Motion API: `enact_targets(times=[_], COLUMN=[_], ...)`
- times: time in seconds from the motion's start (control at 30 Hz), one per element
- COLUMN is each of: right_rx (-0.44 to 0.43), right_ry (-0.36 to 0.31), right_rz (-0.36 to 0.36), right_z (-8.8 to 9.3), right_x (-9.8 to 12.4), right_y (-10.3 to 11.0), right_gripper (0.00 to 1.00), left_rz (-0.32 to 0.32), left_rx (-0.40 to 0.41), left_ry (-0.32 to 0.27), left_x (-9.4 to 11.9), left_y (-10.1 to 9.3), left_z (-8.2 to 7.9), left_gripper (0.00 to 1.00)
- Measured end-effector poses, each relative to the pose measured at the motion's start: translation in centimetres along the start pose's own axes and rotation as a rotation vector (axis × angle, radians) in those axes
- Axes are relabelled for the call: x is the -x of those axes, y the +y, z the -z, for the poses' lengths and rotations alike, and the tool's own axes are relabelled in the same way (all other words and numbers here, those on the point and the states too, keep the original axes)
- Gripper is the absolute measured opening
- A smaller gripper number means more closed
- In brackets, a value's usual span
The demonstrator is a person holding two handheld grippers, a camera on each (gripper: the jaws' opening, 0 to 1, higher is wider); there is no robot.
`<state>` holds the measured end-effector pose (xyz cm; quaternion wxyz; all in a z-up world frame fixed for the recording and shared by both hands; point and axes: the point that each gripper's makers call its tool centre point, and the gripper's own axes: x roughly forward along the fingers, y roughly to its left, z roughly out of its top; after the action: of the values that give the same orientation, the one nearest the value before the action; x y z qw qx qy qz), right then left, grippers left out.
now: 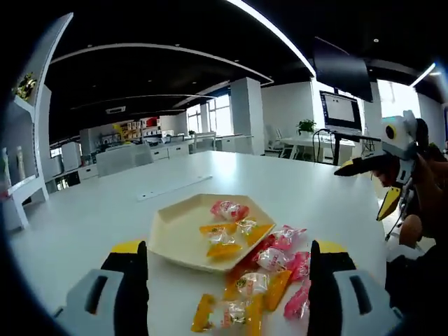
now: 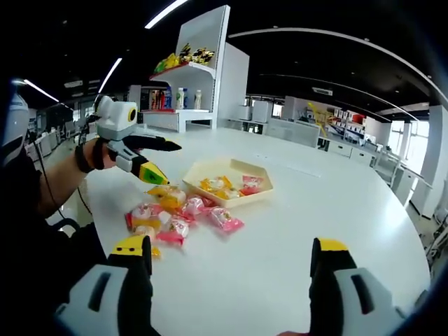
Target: Pick up the marshmallows scattered on the table and place them into the bowl on the table
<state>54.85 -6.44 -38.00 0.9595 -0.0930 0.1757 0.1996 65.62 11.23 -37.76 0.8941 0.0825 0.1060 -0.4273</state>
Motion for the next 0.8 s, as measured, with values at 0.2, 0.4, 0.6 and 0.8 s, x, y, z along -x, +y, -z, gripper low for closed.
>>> enact_targets(times=[0.2, 0.4, 0.6, 0.8], right_rx=[0.001, 0.009, 0.025, 0.032], right_ry=[-0.004, -0.002, -0.015, -0.017], right_rz=[-0.001, -0.01, -0.018, -0.021], right_z=[0.1, -0.2, -0.8, -0.9], right_x=[0.0, -0.1, -0.1, 0.3], right_y=[0.2, 0.4, 0.7, 0.7], right_gripper=[0.91, 0.91, 0.91, 0.91], left_rz=[0.023, 0.016, 0.003, -0.019], left_rx=[-0.006, -0.017, -0.016, -0.052], left_ry=[0.007, 0.042, 0.082, 0.068], left_x=[4.2, 7.1, 8.9, 10.8], left_y=[-0.7, -0.6, -0.5, 0.0], left_z=[1.5, 2.9, 3.8, 2.8], left_gripper=[0.95, 0.95, 0.95, 0.95])
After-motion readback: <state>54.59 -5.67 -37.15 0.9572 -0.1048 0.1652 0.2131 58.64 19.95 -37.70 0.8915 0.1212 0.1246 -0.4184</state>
